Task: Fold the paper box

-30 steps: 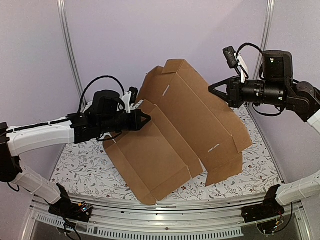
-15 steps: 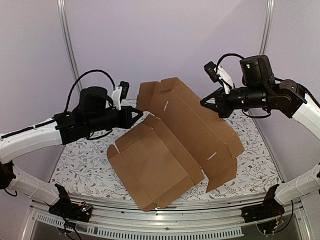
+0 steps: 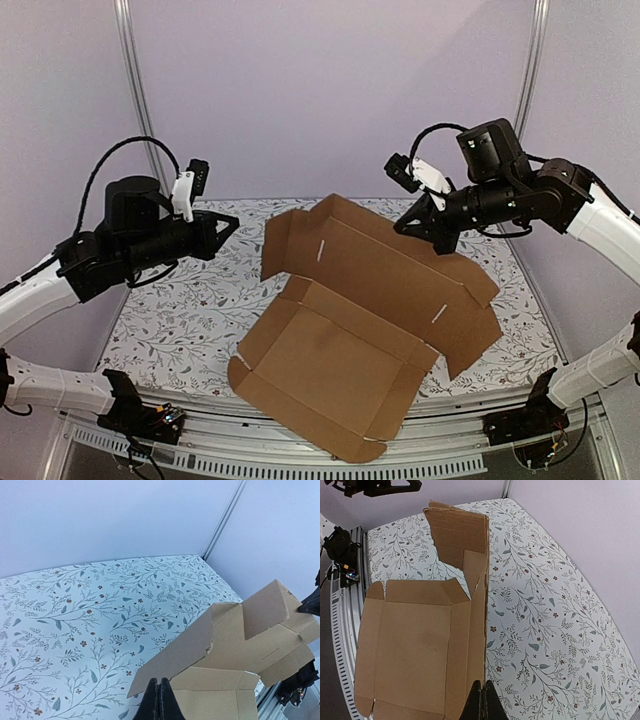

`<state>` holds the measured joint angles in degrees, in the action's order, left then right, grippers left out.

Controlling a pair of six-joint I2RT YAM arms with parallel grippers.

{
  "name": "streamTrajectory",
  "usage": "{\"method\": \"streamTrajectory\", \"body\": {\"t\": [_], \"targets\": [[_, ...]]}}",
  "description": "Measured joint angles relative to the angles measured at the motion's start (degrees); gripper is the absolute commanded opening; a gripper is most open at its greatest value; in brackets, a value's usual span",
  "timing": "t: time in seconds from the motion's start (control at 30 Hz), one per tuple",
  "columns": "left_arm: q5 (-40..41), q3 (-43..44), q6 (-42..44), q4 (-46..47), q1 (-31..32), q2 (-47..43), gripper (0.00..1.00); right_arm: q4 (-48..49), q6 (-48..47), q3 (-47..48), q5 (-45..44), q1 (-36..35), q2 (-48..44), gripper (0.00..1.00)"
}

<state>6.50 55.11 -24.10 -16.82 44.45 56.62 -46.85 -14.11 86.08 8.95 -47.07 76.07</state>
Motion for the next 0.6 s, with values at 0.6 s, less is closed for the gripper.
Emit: {"method": "streamTrajectory", "body": {"t": [0.6], "targets": [[-10.7, -9.6, -0.9, 8.8, -10.8, 8.9, 0.0, -0.9, -13.6, -1.2, 8.2, -1.7, 0.1, 0.0]]}}
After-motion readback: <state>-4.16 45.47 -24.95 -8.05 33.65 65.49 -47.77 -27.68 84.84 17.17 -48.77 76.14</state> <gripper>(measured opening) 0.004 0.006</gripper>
